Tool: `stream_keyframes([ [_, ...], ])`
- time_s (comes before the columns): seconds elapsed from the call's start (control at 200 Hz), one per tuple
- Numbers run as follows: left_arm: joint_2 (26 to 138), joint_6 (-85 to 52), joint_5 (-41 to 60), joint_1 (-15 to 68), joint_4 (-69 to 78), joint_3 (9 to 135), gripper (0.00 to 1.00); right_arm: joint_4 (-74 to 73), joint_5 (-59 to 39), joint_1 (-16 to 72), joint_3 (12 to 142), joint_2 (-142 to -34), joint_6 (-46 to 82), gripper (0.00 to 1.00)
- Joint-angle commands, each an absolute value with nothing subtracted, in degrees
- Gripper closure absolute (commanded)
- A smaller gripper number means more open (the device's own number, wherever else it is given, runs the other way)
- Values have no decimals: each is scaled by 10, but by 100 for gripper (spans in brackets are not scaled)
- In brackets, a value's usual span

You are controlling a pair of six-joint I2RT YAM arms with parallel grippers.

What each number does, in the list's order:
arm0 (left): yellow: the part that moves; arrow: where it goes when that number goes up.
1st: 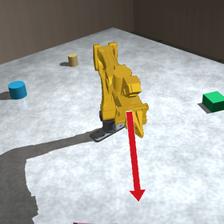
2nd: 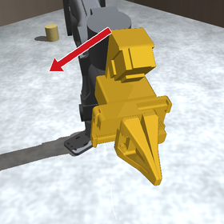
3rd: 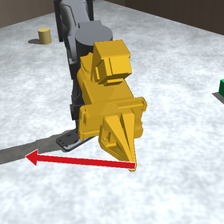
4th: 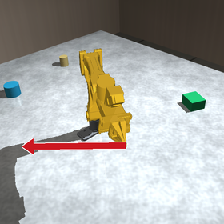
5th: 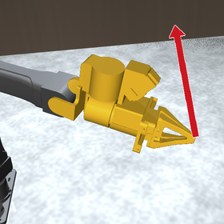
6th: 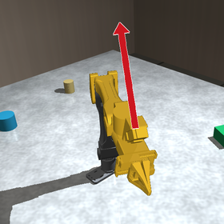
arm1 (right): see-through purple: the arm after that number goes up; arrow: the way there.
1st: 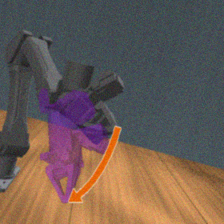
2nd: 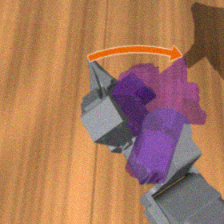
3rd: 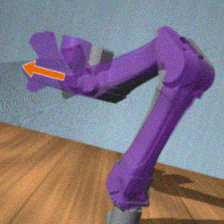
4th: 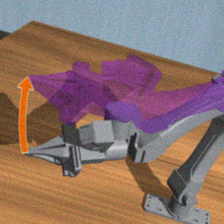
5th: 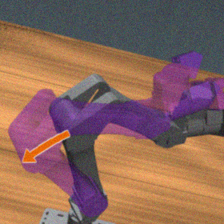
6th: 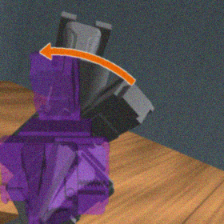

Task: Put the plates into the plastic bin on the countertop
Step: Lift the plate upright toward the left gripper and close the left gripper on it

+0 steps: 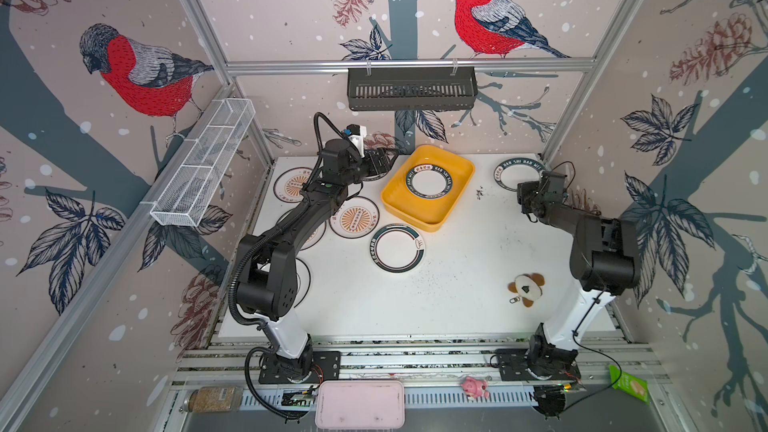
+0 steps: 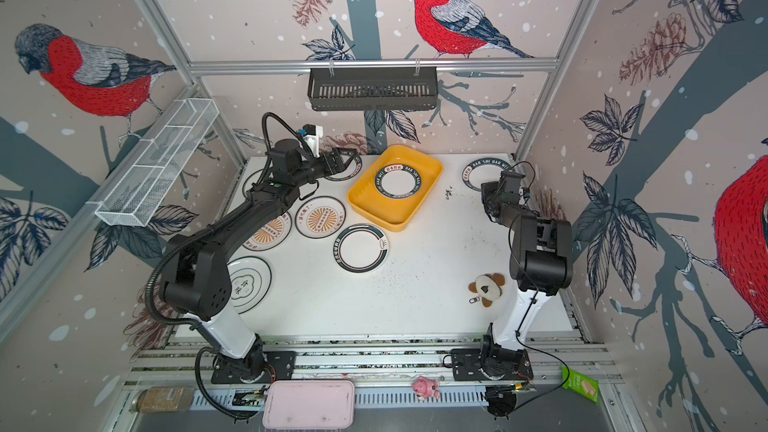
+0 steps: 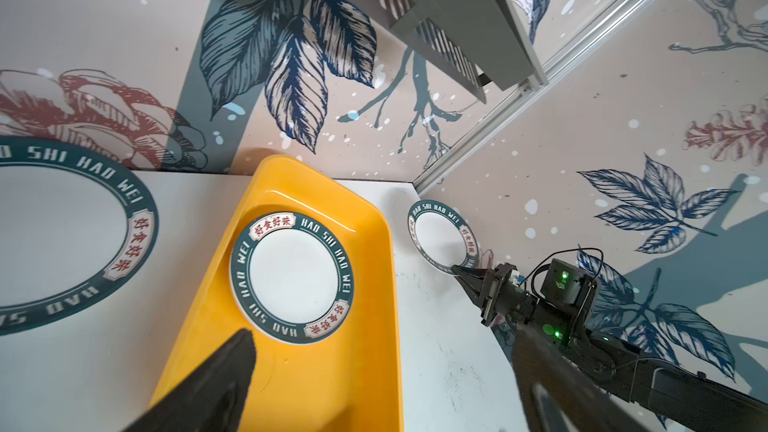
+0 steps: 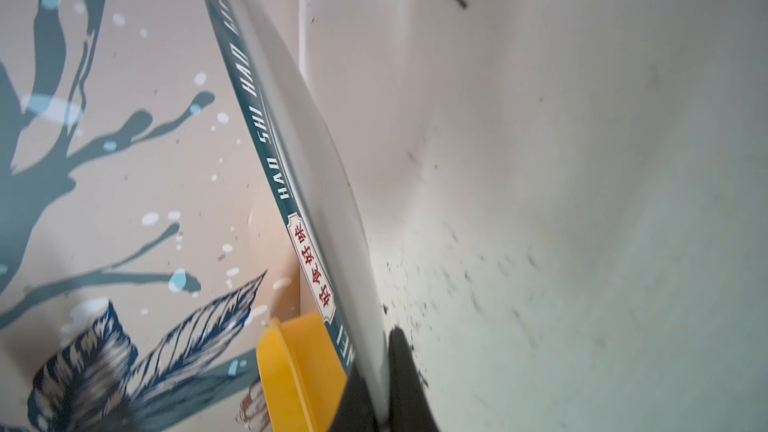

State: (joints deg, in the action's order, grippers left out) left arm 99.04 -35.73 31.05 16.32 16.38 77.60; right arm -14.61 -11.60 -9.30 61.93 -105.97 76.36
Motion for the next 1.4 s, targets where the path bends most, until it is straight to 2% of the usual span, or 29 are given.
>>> stream_keyframes([
  [0.0,1001,-394,361,163,225,776,4,-137,-162,-83,601,-1024,701,97],
  [0.235,1053,-453,397,172,223,810,4,-110,-242,-56,583,-952,628,98],
  [0.535,1116,-435,427,226,149,881,5,-107,-326,3,595,-889,581,97],
  [0.826,1144,-447,427,275,137,902,10,-135,-392,27,562,-844,590,98],
  [1.086,1150,-460,371,307,137,890,16,-217,-430,35,507,-812,637,97],
  [1.176,1151,-495,367,313,182,872,24,-246,-439,35,488,-805,652,98],
  [1.256,1153,-518,362,316,209,865,39,-249,-438,35,480,-801,656,97],
  [1.396,1156,-525,346,321,212,870,54,-274,-445,36,476,-800,669,98],
])
